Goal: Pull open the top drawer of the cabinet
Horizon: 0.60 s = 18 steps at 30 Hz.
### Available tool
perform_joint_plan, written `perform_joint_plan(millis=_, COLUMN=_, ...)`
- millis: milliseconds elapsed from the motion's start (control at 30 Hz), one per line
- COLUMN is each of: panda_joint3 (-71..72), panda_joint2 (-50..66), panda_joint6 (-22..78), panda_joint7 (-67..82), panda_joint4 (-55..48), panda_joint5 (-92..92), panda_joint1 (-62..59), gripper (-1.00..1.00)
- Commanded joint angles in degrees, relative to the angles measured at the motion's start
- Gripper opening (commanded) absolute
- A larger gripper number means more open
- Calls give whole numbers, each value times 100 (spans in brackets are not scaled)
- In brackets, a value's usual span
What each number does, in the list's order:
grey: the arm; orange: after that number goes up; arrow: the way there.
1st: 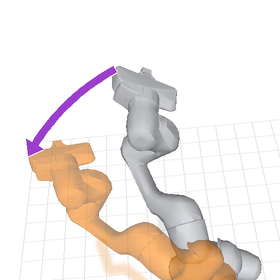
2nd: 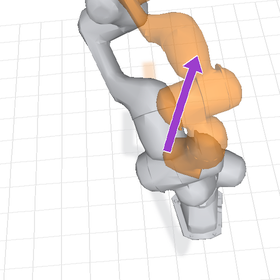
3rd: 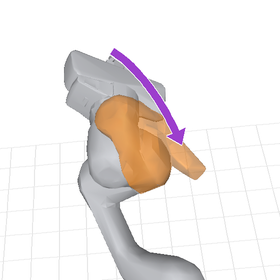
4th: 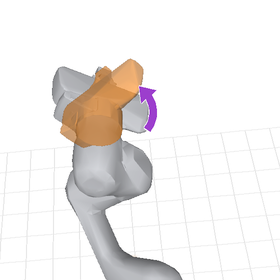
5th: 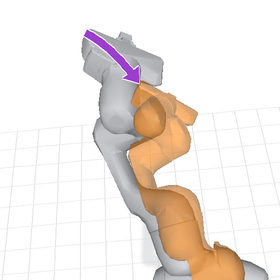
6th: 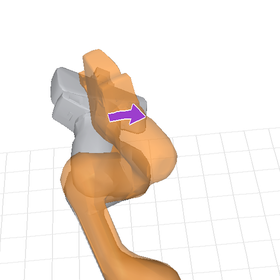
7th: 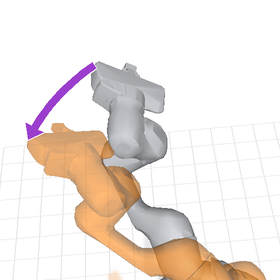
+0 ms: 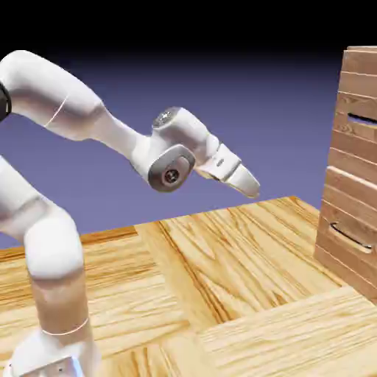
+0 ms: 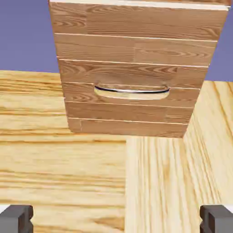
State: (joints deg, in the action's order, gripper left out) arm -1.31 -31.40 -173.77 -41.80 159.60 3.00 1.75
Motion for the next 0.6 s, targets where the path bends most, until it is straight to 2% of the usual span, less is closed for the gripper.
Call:
perform_joint_plan(millis=0, panda_joint3=-109, panda_joint2=104, panda_joint6=20, panda_joint7=54, panda_joint4=-116, panda_joint5=249, panda_joint1=88, gripper=100)
perform_joint_plan(millis=567, panda_joint3=-1961, panda_joint2=1872, panda_joint6=361, panda_joint7=976, panda_joint4=-2092, panda_joint5=4486, panda_joint1=1580, gripper=100)
